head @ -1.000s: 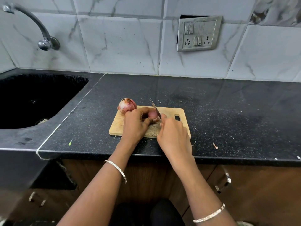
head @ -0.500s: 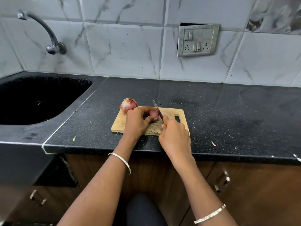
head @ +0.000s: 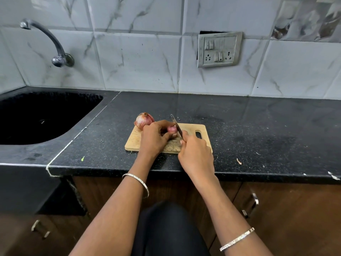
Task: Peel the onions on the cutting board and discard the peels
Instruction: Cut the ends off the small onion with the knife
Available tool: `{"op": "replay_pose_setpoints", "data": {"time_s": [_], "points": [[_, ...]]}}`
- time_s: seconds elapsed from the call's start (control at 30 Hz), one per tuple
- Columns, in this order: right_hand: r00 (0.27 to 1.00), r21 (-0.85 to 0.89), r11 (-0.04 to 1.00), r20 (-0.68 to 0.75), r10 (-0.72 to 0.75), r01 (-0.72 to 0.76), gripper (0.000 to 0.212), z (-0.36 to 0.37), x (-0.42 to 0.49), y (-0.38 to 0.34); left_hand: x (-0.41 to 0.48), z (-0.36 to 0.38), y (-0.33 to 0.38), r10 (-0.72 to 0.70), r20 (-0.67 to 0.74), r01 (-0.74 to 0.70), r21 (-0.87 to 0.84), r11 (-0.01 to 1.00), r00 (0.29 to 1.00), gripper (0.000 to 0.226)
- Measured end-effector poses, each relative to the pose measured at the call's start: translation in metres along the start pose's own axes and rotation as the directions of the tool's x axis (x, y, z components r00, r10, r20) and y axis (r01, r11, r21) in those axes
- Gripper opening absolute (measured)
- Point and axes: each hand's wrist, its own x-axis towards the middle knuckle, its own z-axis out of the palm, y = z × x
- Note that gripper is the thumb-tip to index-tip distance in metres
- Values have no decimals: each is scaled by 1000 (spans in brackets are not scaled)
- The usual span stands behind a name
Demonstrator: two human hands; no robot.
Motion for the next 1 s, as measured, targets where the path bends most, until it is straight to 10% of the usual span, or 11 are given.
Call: {"op": "replay_pose_setpoints", "data": {"time_s": [1.0], "points": [[997, -5, 997, 24, 79, -79, 35, -7, 6, -20, 6, 5, -13, -77, 14, 78, -190, 979, 997, 34]]}}
